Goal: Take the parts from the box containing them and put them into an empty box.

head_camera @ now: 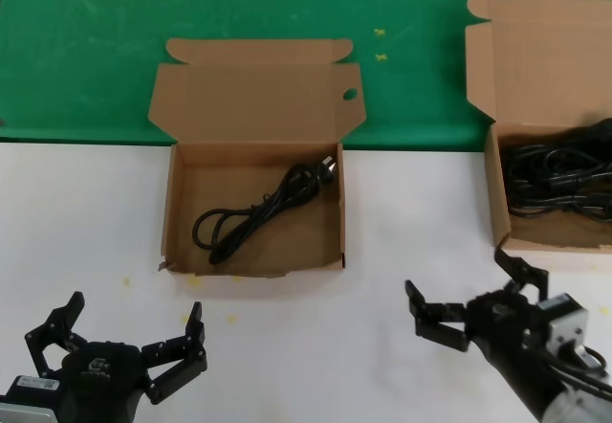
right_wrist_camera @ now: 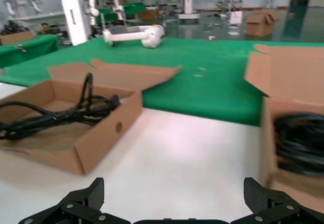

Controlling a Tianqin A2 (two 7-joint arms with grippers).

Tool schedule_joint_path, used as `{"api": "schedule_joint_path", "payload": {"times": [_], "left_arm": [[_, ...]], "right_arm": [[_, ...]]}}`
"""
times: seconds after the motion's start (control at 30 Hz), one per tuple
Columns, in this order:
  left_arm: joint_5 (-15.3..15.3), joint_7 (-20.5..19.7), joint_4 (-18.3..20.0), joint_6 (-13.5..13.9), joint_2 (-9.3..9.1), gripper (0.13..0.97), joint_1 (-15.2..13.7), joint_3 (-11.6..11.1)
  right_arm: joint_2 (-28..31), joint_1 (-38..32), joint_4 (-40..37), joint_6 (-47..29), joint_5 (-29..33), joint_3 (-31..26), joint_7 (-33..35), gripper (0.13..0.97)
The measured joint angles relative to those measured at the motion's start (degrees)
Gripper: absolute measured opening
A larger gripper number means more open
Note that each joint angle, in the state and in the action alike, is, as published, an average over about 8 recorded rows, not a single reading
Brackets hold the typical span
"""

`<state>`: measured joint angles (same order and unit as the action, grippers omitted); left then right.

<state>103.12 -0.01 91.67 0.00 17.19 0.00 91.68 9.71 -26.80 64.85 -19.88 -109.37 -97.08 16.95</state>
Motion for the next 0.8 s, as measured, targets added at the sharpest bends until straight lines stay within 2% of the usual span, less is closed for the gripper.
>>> {"api": "schedule_joint_path", "payload": {"times": [0.8], "left_arm": [[0.01,0.02,0.0,0.0,0.0,0.966,0.0,0.0]], "right_arm": [[5.12,18.37,18.38,13.63,4.27,3.7,-11.62,0.966]]}}
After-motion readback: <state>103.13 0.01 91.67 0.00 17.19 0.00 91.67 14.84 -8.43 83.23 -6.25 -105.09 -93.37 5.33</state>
